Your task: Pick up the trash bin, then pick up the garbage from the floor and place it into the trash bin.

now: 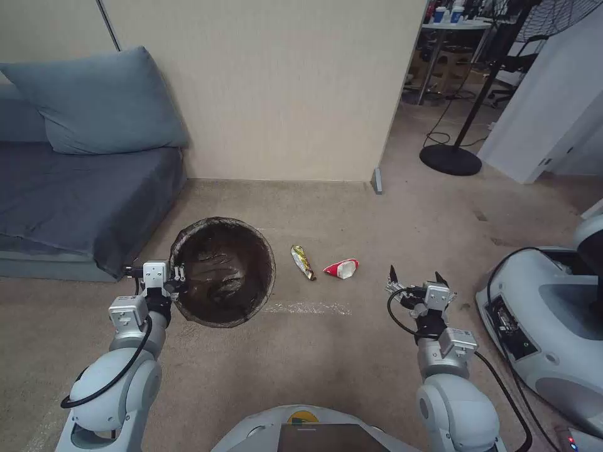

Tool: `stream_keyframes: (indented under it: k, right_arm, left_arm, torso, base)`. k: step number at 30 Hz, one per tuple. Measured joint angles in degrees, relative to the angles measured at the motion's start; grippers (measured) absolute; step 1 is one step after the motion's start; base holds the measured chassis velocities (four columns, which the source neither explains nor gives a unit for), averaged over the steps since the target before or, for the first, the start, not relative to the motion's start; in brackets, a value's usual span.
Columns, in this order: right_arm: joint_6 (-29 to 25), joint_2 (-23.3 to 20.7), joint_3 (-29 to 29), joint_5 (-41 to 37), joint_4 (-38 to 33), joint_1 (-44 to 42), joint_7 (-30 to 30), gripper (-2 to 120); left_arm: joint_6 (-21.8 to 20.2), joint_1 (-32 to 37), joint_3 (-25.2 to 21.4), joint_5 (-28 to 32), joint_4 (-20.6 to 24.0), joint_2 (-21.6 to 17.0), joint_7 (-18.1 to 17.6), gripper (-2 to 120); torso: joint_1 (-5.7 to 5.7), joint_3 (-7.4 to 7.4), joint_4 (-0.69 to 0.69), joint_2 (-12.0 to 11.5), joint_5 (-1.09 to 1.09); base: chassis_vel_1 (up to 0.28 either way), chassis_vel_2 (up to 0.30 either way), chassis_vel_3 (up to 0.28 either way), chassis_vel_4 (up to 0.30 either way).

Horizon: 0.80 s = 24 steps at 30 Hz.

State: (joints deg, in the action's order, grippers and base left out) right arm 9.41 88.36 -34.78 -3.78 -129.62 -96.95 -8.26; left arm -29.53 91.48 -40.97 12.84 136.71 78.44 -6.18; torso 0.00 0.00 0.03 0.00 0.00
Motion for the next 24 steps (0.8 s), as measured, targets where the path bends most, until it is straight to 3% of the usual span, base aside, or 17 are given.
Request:
stream_keyframes:
  k: [24]
  right_arm:
    - [0.3,0.0,-0.2,-0.1,0.0,0.1,0.5,100]
  left_arm:
    - [0.0,-0.2,-0.7,0.4,-0.7,-0.2,0.4,3]
  torso:
    - [-0.01,0.00,-0.03,0.0,0.00]
  base:
    - [-0.004,0.005,0.005,-0.004]
